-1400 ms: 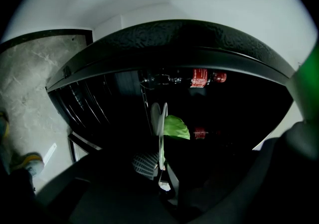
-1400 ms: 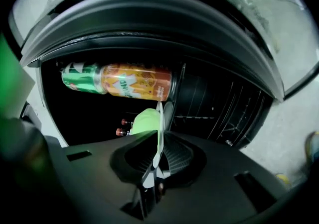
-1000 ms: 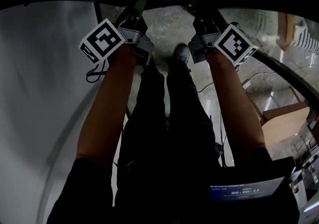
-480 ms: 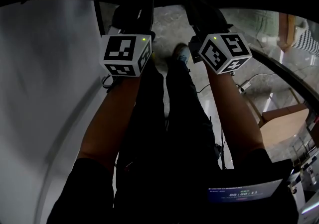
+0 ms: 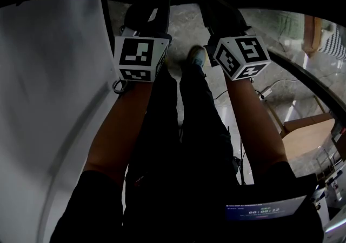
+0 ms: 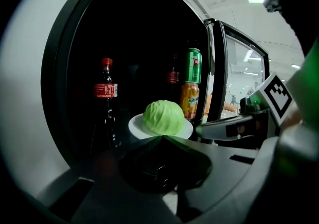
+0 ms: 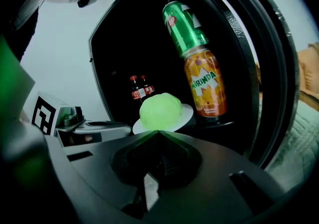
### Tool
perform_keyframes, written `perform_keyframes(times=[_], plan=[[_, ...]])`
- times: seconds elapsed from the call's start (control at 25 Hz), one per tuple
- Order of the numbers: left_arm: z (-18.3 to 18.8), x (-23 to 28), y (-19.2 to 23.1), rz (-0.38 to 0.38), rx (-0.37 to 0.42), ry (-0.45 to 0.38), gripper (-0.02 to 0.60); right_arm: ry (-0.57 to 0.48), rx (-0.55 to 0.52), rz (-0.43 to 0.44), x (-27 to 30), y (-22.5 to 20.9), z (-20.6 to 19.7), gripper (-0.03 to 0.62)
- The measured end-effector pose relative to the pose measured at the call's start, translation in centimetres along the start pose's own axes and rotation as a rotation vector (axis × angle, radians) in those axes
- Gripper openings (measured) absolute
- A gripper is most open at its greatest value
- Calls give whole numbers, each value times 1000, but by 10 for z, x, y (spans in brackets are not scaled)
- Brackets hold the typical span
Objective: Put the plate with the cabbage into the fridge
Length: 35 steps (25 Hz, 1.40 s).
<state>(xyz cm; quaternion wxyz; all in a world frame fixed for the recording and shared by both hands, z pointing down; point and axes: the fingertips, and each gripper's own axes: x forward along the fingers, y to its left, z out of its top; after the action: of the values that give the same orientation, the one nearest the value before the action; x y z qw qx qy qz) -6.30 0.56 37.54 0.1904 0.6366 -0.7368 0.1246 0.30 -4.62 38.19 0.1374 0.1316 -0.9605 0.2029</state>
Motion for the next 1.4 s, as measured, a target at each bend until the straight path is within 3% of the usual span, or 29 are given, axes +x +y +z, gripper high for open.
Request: perform_keyframes(times=[1.4], plan=[[17, 28, 24, -15, -127, 33, 5, -6, 35, 20, 33, -13, 24, 6]])
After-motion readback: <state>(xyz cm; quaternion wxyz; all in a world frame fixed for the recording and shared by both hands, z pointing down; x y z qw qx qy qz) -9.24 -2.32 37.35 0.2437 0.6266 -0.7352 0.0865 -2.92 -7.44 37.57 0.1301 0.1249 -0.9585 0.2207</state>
